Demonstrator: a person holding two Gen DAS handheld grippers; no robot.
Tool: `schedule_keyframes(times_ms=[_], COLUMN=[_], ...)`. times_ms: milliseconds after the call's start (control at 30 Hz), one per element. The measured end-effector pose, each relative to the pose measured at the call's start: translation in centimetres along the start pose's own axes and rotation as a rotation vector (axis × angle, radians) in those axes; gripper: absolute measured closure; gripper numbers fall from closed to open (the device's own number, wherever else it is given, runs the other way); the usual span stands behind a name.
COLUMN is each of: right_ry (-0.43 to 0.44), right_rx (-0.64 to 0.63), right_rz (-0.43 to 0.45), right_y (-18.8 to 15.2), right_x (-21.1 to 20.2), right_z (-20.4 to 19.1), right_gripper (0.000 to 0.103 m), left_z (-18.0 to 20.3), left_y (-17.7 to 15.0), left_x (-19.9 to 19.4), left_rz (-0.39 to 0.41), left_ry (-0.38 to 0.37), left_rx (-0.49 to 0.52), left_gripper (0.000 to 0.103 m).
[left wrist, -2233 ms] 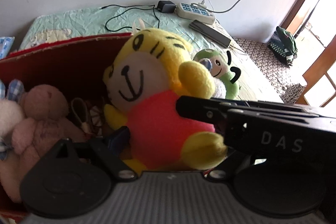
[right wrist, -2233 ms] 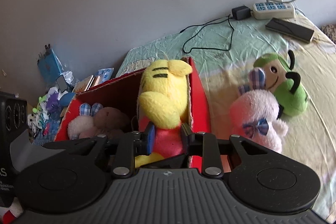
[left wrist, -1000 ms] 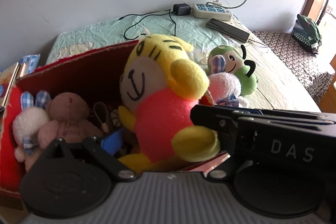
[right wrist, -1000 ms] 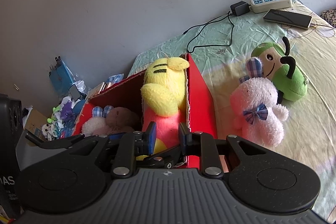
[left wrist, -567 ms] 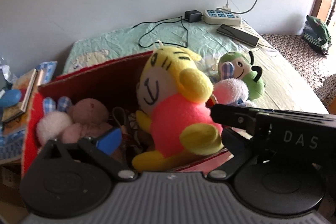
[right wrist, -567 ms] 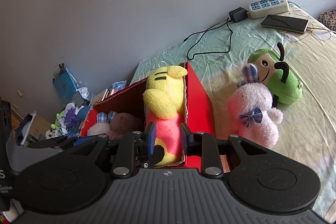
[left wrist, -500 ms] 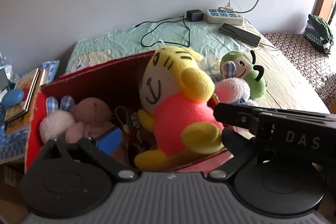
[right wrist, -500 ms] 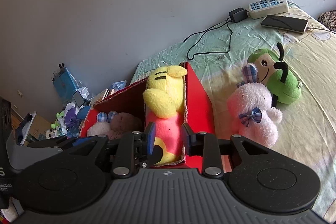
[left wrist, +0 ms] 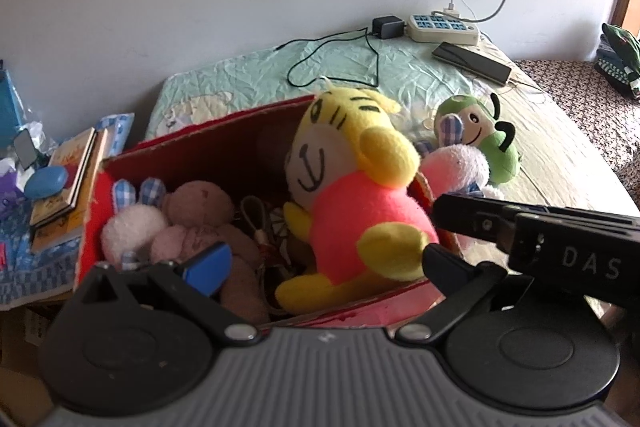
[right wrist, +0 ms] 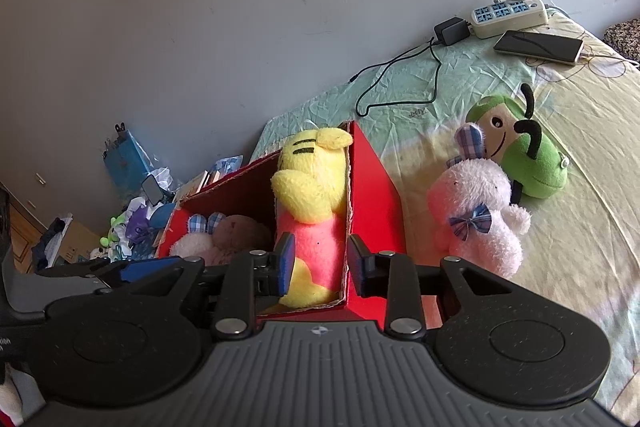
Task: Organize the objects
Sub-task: 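Move the right gripper to the green pea-shaped plush on the bed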
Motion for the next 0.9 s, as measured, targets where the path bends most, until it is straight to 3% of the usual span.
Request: schedule_keyframes(times_ms=[533,900], right_ry=[-0.01,-0.066], right_rx=[0.04,0.105], right_rz=[0.028,0.016], right_y=[2.2,3.3], right_x=[-2.5,-3.9], right_z=[3.2,9.4], right_gripper=[0.069,0.068], left_z=[1.7,6.1], left_y=[1.8,3.7], left_x=[-1.6,-2.2], left_rz=[0.018,0.059], left_ry=[0.018,-0.05], left_rx=[0.002,0.042], left_gripper=[0.002,0.002])
Point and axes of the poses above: each gripper's, at about its wrist camera, not at the fingertips, and x roughly the way its jaws point, z to its right, y to its top, the point moved 9 cm from there along x, roughly the way its jaws point, and after that the axes turned 7 degrees about x, right-handed, at the moved point
